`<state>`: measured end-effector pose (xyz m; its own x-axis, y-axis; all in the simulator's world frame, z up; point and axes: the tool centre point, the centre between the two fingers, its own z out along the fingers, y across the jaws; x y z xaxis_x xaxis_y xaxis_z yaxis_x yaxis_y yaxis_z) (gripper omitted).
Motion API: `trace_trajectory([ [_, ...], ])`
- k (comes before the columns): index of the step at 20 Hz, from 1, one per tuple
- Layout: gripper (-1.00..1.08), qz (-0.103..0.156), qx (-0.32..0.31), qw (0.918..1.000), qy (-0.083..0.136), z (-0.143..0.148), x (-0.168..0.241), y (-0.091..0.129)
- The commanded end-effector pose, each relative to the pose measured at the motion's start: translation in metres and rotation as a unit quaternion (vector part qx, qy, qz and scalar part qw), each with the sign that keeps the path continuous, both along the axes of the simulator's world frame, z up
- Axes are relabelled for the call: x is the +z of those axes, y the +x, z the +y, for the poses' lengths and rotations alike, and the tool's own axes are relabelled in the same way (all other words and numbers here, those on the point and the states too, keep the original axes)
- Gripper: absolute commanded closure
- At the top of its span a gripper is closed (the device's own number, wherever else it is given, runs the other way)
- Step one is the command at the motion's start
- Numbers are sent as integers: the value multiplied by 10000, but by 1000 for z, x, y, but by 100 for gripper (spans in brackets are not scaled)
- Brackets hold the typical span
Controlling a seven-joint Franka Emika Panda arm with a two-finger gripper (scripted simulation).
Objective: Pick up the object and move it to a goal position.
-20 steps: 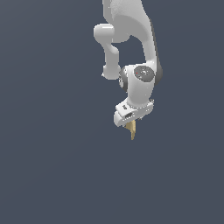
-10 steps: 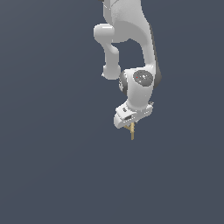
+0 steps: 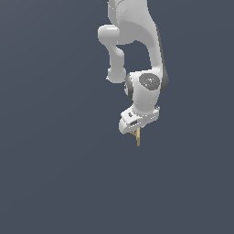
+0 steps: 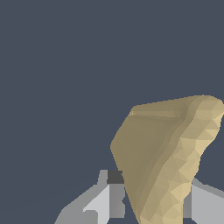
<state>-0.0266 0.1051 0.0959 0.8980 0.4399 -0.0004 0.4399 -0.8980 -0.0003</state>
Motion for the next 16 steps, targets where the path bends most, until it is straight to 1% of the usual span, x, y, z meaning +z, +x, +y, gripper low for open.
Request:
trace_trajectory([
  [1, 108, -3, -1, 10000, 0, -1, 3, -1],
  [9, 108, -3, -1, 10000, 0, -10, 30, -13],
  [16, 108, -3, -1, 10000, 0, -26, 76, -33],
])
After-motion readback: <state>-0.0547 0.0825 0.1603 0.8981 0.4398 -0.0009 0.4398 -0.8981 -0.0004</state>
